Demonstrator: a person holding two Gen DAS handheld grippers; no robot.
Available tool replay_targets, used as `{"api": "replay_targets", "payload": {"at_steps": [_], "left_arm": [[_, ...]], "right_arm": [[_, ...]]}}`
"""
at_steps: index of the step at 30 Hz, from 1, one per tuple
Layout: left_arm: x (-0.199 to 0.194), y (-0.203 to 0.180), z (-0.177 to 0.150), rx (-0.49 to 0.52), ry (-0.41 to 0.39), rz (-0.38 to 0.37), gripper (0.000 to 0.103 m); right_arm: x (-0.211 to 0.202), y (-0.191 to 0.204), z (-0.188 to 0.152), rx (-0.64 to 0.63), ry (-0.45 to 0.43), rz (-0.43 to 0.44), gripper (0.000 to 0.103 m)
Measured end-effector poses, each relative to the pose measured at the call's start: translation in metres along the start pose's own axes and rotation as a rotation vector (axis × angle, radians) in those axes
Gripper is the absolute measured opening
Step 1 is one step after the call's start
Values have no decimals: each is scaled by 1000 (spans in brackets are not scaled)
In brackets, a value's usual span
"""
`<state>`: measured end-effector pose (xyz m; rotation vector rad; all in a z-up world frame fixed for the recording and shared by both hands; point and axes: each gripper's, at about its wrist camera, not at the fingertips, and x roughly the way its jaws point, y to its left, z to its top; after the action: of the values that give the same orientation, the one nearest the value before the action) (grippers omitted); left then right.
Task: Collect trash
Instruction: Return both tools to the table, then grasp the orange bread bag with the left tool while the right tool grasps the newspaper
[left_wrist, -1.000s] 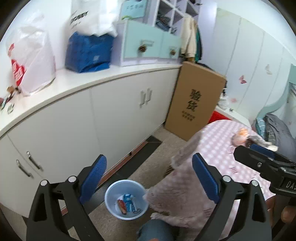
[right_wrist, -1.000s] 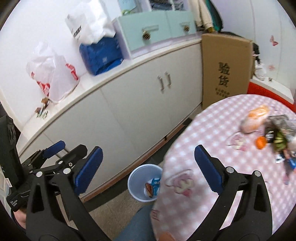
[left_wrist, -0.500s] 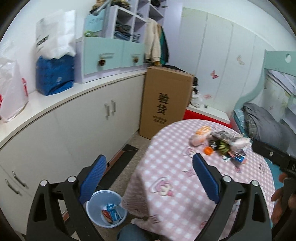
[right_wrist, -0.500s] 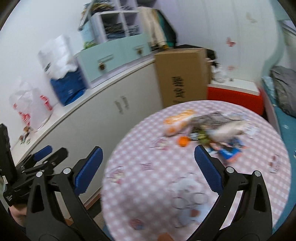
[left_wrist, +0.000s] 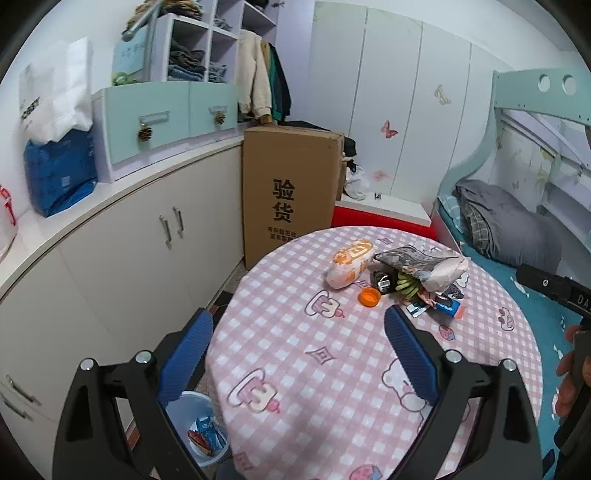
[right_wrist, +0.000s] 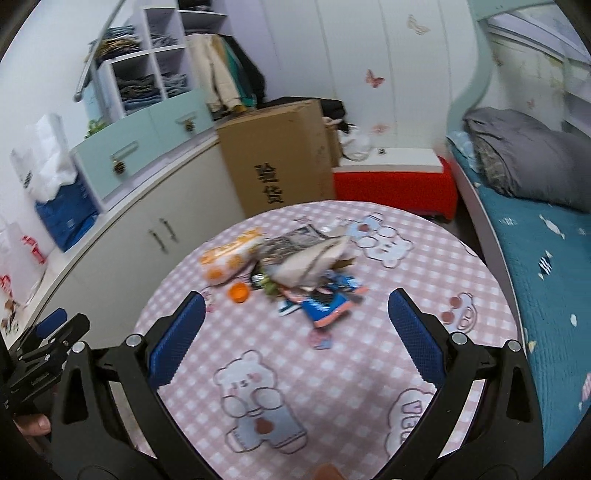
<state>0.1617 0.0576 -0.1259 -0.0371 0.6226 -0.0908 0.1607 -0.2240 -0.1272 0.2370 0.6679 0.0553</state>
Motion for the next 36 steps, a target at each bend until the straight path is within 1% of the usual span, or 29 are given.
{"api": "replay_targets", "payload": {"at_steps": [4,7,13,18,20,22,23,24,25,26,27,28,29,30,33,36], "left_arm": [[26,-9,8,24,17,-15,92],[57,-16,16,47,39,-18,92],[124,-27,32,89,98,-31,92],[170,-35,43,119,129,-32,92],[186,-38,46,127,146,-38,92],[200,-42,48,143,167,-55,92],[208,-46,48,156,181,-65,92],[212,-48,48,162,190,-72,92],[219,-50,48,164,200,-104,92],[223,-51,48,157,208,-137,89],[228,-52,47,151,221,-170,83],[232,-54,46,156,238,-179,56],[235,-56,44,156,261,-197,41],[235,-56,43,142,266,-215,40],[221,-54,38,125,238,-193,37],[203,-48,33,104,205,-177,37]], "right_arm": [[26,-14,4,36,40,-30,97],[50,-20,9,49,68,-41,97],[102,-23,26,75,108,-29,97],[130,-26,38,107,133,-24,97],[143,-26,39,116,159,-20,96],[150,-27,41,128,173,-9,85],[152,-28,40,134,180,-7,66],[154,-29,40,141,183,-7,41],[153,-30,40,151,180,-6,36],[150,-31,41,157,173,4,33],[147,-31,41,156,165,18,29],[144,-30,42,155,155,31,26],[141,-30,44,155,146,40,21],[134,-30,44,152,129,47,19],[117,-29,44,149,89,85,14],[102,-29,42,155,65,102,12]]}}
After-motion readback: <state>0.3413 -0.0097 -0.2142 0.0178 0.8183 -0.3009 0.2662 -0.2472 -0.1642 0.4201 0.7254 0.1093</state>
